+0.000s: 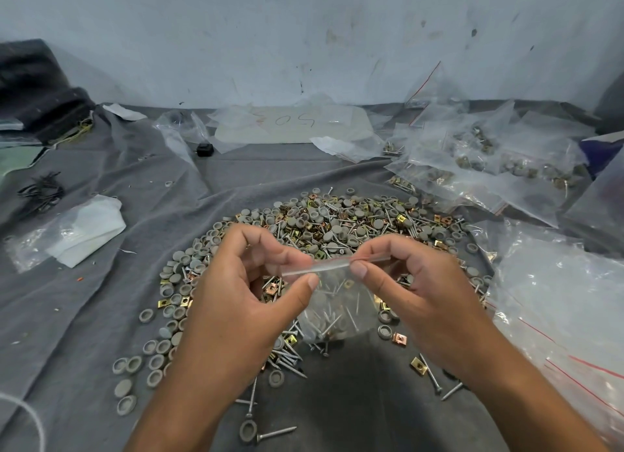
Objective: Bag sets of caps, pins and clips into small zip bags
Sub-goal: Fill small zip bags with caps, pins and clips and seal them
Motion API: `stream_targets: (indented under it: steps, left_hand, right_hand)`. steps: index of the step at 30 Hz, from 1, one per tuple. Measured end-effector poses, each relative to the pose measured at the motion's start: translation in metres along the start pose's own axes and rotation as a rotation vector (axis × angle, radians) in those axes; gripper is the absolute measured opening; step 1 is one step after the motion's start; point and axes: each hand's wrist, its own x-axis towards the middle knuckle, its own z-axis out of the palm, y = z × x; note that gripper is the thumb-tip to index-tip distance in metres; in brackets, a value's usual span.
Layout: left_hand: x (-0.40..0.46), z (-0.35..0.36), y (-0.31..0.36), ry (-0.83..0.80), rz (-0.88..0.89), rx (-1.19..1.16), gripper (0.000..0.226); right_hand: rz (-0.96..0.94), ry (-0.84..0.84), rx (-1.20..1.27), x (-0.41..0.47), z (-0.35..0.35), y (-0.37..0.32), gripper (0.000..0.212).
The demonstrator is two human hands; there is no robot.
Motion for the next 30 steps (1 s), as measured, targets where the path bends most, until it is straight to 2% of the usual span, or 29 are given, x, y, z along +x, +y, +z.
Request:
stream_targets:
  steps: [9, 20, 24, 30]
  left_hand:
    - [-0.001, 0.000, 0.004, -0.014, 0.022, 0.016, 0.035]
    - [-0.002, 0.008, 0.001, -0.049, -0.011, -0.071, 0.039]
    - [0.000, 0.005, 0.002, -0.052, -0.025, -0.085, 0.040]
    - [0.001, -0.001, 0.006, -0.069, -0.118, -0.149, 0.027]
  right_hand:
    - [-0.006, -0.040, 0.115, -0.002, 0.005, -0.001, 0.007]
    - [-0.074, 0.005, 0.170, -0.001, 0.012, -0.006, 0.025]
    - [-0.080, -0.003, 0.198, 0.000, 0.009, -0.006, 0.024]
    - [-0.054, 0.031, 0.236, 0.003, -0.006, -0.006, 0.031]
